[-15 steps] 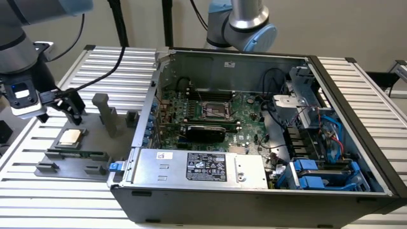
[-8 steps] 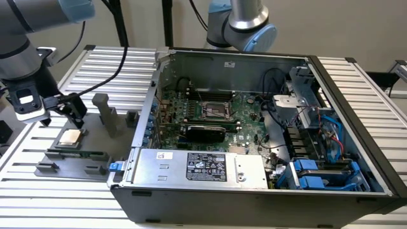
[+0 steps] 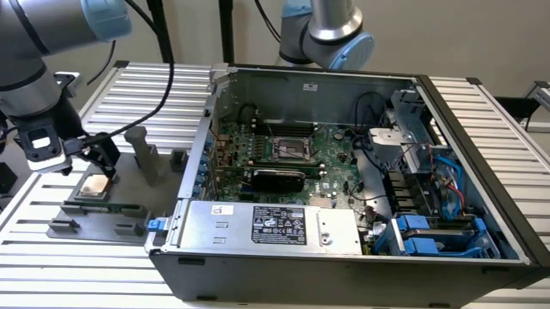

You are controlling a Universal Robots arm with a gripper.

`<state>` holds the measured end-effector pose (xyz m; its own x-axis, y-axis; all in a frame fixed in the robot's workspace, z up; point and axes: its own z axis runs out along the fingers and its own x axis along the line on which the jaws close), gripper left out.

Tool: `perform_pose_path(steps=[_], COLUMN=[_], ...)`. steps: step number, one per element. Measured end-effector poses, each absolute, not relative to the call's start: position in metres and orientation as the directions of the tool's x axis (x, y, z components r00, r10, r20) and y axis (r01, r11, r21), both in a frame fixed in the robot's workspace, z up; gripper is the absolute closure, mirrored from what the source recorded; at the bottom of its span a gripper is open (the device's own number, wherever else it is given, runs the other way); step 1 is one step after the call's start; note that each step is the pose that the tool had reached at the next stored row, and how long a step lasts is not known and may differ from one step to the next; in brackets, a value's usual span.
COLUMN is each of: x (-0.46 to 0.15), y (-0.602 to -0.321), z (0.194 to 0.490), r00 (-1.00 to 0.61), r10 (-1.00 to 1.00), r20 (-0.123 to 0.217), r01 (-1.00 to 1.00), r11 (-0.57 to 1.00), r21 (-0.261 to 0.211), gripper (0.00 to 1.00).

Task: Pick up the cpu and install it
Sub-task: 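Pick up the cpu and move it towards the insertion slot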

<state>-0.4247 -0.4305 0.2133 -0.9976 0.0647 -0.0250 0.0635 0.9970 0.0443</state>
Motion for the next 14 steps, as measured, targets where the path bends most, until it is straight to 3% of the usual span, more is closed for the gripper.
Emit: perform_pose_path(steps=[14], x=[-0.427], y=[-0.433], z=[0.188], r00=[-0.998], r10=[0.066], r20=[-0.025], r01=[0.064], r11=[0.997], r21=[0.044], gripper=[0.11])
